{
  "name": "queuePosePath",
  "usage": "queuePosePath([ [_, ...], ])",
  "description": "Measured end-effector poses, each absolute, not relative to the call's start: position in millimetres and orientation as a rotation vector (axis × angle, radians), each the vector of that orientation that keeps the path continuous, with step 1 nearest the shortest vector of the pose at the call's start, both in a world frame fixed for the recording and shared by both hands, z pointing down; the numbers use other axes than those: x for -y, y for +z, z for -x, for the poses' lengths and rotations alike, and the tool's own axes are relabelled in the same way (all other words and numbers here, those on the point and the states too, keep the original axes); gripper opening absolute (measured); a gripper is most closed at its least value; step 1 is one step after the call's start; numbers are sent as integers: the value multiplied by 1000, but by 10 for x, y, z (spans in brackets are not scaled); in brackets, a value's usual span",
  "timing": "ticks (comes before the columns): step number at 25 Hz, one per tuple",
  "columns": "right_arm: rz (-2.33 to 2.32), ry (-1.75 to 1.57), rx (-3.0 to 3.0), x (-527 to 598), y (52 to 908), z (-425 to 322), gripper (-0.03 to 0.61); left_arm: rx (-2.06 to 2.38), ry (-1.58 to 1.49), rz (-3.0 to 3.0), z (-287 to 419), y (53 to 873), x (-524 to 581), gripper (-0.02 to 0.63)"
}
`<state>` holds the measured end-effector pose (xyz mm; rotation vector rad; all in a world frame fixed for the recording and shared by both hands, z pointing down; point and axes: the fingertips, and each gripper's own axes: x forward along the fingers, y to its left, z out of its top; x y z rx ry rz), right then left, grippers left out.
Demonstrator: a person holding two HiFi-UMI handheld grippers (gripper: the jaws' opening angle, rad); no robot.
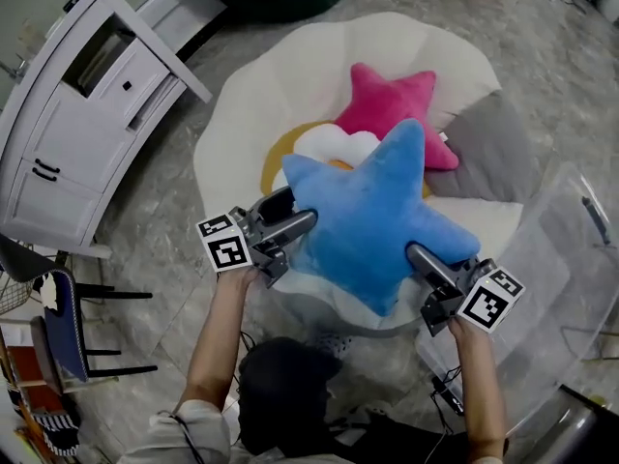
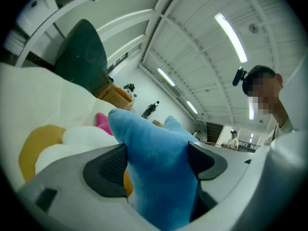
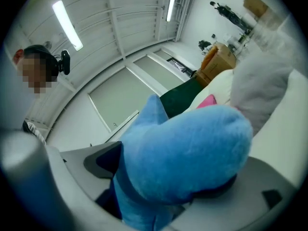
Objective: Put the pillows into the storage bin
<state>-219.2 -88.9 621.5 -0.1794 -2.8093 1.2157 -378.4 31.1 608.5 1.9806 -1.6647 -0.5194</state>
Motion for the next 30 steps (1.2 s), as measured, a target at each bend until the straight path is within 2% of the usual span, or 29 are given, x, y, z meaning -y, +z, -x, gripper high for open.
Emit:
queuePosePath([
  [8,62,1167,2946,1240,5743,1940,453,1602,-443,-2147,3642,5550,219,393],
  [13,-138,1092,3055,1666,5437,1484,453,1443,-378,-2281,3308,5279,883,393],
  [24,-627,776,3216,2339,4690,-276,453,1062,-314,-2582,1707,4614,2153,393],
  [30,-831,530,3239,2320,4816,-1205,453,877,-217,-2644,780,4872,2335,393],
])
